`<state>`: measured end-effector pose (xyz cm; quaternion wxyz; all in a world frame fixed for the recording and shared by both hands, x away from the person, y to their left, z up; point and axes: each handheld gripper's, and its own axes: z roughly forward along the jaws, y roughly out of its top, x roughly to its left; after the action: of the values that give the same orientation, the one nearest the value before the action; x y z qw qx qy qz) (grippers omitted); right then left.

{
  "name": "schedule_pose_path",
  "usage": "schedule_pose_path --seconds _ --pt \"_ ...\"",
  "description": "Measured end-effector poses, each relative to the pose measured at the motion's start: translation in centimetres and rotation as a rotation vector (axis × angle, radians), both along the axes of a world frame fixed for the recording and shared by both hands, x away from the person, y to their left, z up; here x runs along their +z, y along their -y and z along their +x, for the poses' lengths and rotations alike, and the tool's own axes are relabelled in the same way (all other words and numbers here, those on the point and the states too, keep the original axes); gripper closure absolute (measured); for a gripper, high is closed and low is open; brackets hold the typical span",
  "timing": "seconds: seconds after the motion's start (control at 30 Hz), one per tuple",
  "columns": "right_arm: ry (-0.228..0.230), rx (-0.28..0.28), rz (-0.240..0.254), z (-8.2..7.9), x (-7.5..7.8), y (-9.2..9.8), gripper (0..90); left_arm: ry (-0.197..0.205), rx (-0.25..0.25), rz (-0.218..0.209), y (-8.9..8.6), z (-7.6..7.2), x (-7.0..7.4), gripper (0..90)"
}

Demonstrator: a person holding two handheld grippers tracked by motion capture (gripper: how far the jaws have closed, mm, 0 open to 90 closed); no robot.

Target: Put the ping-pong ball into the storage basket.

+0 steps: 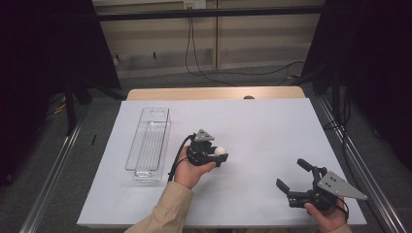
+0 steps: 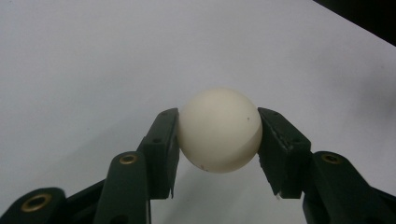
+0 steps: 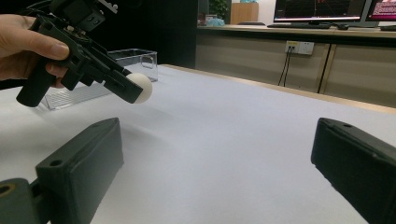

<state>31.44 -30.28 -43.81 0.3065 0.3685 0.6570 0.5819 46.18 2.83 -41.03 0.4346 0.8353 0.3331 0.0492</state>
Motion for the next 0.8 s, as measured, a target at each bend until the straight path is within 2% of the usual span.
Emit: schedule_pose_path --seconds 0.73,0.8 --pt "-0.003 -0.005 0.005 0.0 0.0 -0.1 1.9 -0.006 0.016 0.0 -0.9 0.1 0.5 51.3" --pt "-0.002 -0.005 0.005 0.0 0.0 -0.1 1.9 -0.002 0.021 0.013 -1.0 0.1 0.5 51.3"
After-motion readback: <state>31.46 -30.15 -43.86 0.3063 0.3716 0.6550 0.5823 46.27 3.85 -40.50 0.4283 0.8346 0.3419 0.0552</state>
